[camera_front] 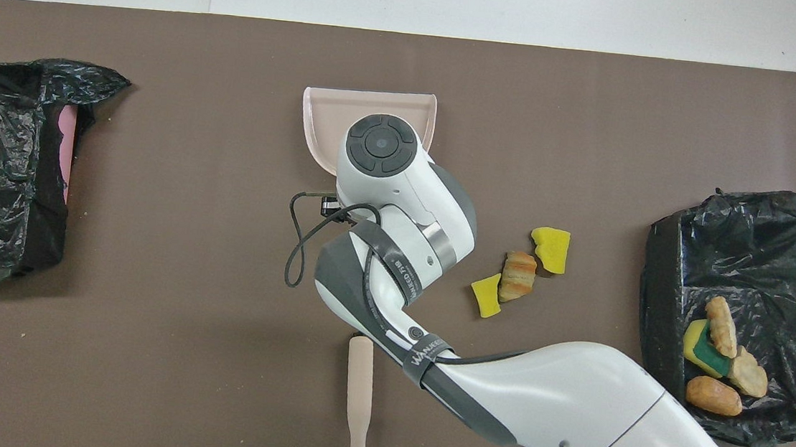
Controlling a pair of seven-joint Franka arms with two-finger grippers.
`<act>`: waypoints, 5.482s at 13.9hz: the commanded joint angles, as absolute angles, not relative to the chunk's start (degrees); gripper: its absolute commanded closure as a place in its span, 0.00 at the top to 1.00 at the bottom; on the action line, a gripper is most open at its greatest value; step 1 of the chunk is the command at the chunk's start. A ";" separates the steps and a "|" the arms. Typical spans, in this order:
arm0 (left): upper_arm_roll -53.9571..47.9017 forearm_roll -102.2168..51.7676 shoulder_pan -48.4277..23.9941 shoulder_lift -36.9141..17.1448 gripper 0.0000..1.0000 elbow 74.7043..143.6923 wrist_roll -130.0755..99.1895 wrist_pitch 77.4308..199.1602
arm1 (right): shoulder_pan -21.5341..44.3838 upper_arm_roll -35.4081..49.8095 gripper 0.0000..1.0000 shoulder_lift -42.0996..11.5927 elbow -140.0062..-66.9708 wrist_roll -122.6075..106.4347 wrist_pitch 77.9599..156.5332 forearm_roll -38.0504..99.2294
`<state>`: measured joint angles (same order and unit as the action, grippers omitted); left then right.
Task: Sweep and dump trash in bin
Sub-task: 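Lower the dustpan near the sponge and bread, then withdraw the right gripper, then reach the left gripper to the pink dustpan handle and grasp it, then grasp the brush with the right gripper while the left gripper holds the dustpan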
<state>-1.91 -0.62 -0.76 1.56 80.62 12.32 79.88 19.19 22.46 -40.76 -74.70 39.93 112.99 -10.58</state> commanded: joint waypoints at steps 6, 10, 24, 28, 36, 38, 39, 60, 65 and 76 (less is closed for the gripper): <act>-1.49 -0.09 -1.23 2.81 1.00 81.83 12.39 79.72 | 18.63 23.11 0.68 -38.08 -78.47 40.52 116.12 -13.01; -1.49 -0.09 -1.23 2.72 1.00 81.83 12.39 79.63 | 18.72 23.64 1.00 -28.85 -88.92 35.26 113.91 -10.39; -2.37 -0.35 -2.20 3.25 1.00 82.09 11.87 77.96 | 30.92 25.75 1.00 6.86 -134.01 35.06 124.17 16.52; -2.90 -0.35 -6.57 2.46 1.00 84.45 2.93 83.91 | 33.57 25.84 1.00 8.09 -138.95 35.60 127.78 17.84; -2.90 -0.09 -18.62 -3.33 1.00 92.45 -15.18 99.99 | 34.63 25.75 0.52 6.33 -140.45 34.90 130.96 17.84; -2.90 -0.09 -21.08 -5.79 1.00 92.99 -18.79 102.91 | 34.63 25.75 0.33 6.06 -140.45 35.24 131.22 17.84; -2.90 0.00 -21.62 -6.76 1.00 92.99 -20.11 103.70 | 34.63 25.75 0.22 6.06 -140.36 34.90 131.13 17.84; -2.90 4.31 -31.11 -26.01 1.00 93.07 -33.84 131.40 | -10.26 25.05 0.00 20.13 -134.30 -4.99 107.64 1.42; -2.90 4.31 -33.04 -25.84 1.00 96.50 -34.36 131.31 | -18.70 25.14 0.00 9.87 -133.24 -7.64 118.02 -8.87; -2.37 9.38 -31.99 -24.44 0.00 95.45 -33.31 129.99 | -9.51 25.49 0.00 7.02 -135.53 -2.92 112.07 2.45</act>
